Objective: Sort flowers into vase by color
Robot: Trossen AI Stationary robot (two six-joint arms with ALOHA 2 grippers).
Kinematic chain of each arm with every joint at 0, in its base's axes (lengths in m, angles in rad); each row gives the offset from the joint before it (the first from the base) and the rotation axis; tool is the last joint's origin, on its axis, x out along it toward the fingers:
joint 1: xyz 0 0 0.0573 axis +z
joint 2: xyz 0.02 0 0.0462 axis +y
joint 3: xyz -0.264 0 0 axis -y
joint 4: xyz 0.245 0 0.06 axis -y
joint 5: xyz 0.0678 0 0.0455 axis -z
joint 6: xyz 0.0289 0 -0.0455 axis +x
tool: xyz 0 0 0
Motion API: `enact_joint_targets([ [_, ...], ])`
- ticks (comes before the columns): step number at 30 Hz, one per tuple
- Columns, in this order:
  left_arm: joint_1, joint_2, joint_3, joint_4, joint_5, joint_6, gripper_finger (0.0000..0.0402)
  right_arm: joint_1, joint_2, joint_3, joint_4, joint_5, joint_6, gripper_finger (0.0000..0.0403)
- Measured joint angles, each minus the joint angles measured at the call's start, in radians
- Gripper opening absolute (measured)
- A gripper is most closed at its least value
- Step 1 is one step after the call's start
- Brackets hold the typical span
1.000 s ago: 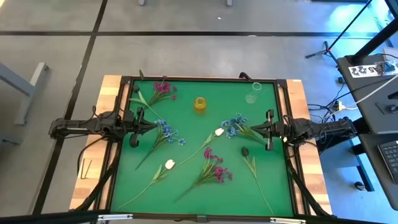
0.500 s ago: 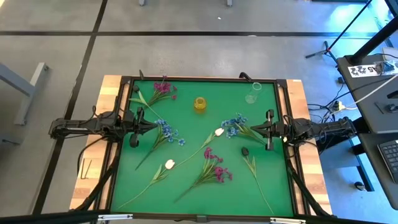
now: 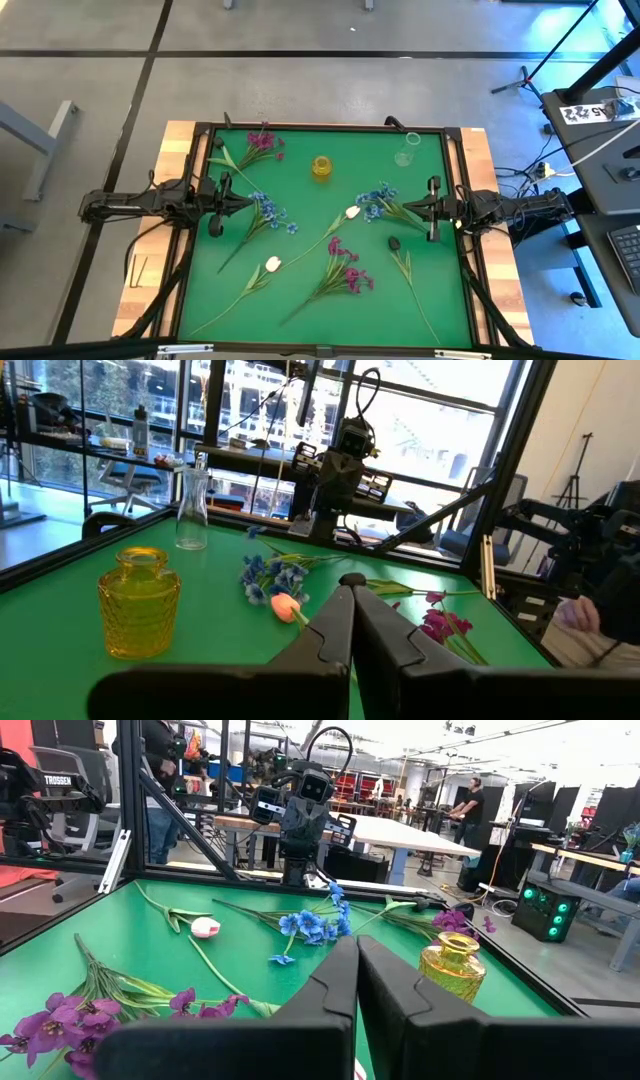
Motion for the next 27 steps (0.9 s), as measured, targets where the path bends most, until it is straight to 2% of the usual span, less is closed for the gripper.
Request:
enact_joint_targets([
  [18, 0.0, 0.0, 0.0, 0.0, 0.0, 0.0, 0.0, 0.0, 0.0, 0.0, 0.0, 0.0, 0.0, 0.0012],
  [27, 0.0, 0.0, 0.0, 0.0, 0.0, 0.0, 0.0, 0.0, 0.0, 0.0, 0.0, 0.0, -0.059, 0.0012],
])
